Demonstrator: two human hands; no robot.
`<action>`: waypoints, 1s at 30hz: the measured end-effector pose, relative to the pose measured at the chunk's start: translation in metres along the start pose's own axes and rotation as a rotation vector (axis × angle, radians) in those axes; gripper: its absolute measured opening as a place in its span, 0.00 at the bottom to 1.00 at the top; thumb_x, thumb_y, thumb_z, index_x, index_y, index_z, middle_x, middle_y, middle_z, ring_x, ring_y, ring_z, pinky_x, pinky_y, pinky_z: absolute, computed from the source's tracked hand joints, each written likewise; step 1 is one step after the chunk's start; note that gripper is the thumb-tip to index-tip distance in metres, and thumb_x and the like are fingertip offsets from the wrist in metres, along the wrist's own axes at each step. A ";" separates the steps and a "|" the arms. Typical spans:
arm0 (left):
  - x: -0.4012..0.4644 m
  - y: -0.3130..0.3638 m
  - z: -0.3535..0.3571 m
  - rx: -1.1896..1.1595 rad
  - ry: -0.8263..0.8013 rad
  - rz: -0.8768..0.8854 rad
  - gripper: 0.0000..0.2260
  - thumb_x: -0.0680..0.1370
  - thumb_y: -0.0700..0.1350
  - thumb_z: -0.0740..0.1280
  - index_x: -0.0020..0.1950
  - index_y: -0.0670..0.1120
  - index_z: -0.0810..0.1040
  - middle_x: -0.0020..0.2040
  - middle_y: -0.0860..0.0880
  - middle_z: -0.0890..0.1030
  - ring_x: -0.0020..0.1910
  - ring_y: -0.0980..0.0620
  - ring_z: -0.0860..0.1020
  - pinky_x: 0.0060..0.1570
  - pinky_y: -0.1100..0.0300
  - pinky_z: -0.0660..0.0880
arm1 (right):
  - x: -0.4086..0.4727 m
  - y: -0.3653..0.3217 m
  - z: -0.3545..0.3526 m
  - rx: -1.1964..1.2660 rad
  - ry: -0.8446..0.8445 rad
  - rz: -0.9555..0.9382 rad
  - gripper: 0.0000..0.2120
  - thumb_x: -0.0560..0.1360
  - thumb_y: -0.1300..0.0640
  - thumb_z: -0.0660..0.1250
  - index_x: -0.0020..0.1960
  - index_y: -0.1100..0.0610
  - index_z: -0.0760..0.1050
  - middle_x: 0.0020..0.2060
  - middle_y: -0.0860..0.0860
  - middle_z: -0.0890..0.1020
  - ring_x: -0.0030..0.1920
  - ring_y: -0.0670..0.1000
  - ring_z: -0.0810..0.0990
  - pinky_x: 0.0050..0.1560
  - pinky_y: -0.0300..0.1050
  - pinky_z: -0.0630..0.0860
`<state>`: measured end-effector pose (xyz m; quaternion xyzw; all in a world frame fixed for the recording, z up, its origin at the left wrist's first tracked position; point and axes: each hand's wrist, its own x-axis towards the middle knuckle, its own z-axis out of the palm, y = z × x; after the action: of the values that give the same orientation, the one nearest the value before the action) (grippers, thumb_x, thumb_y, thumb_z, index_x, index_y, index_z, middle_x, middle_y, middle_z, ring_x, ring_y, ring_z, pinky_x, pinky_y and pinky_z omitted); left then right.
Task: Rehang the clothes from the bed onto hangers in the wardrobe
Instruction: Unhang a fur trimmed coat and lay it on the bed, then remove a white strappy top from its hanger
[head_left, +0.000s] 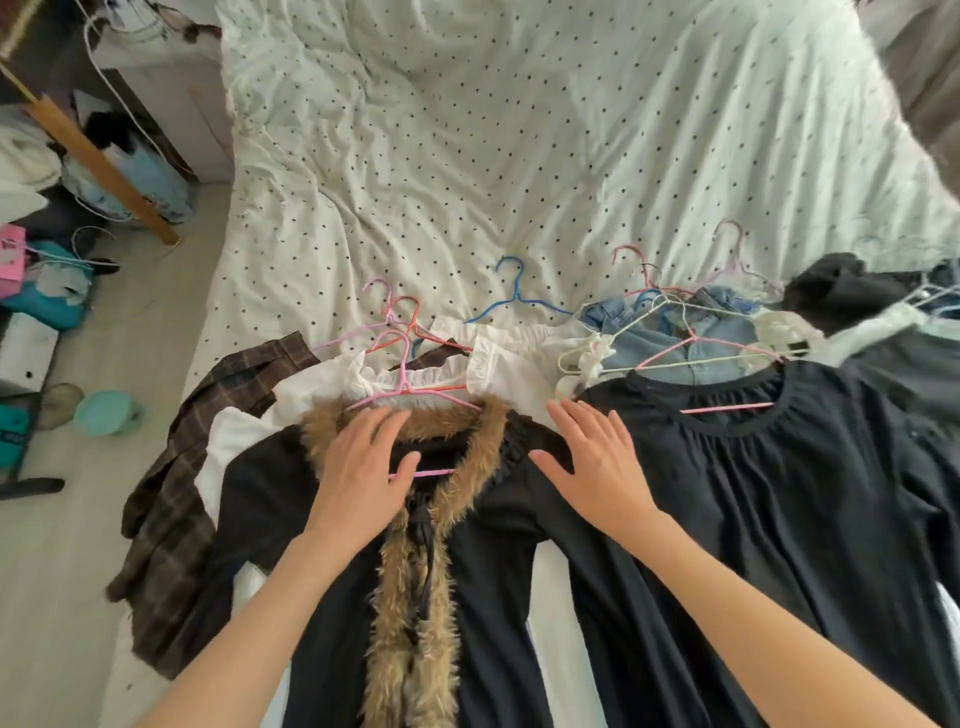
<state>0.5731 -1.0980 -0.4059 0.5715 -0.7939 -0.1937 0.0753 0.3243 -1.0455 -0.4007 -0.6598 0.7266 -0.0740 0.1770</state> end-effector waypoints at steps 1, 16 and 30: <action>-0.009 0.019 0.001 -0.025 -0.007 0.032 0.22 0.78 0.49 0.62 0.72 0.45 0.65 0.72 0.46 0.65 0.73 0.48 0.60 0.70 0.55 0.55 | -0.019 0.003 -0.008 0.000 0.010 0.028 0.32 0.75 0.36 0.50 0.73 0.53 0.62 0.70 0.52 0.68 0.72 0.54 0.63 0.72 0.55 0.51; -0.162 0.259 0.055 -0.026 -0.299 0.582 0.19 0.79 0.50 0.60 0.70 0.48 0.68 0.71 0.44 0.67 0.72 0.44 0.61 0.68 0.46 0.59 | -0.366 0.111 -0.060 0.077 0.284 0.690 0.30 0.74 0.40 0.54 0.68 0.58 0.69 0.64 0.58 0.74 0.65 0.59 0.72 0.65 0.60 0.68; -0.325 0.542 0.120 -0.138 -0.419 1.091 0.28 0.75 0.58 0.52 0.68 0.42 0.71 0.67 0.41 0.71 0.69 0.39 0.66 0.66 0.49 0.61 | -0.655 0.212 -0.095 0.098 0.600 1.241 0.29 0.76 0.45 0.63 0.72 0.55 0.62 0.70 0.56 0.66 0.72 0.56 0.62 0.72 0.55 0.52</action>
<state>0.1649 -0.6198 -0.2691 0.0237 -0.9567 -0.2869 0.0424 0.1368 -0.3872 -0.2799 -0.0643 0.9831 -0.1712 0.0077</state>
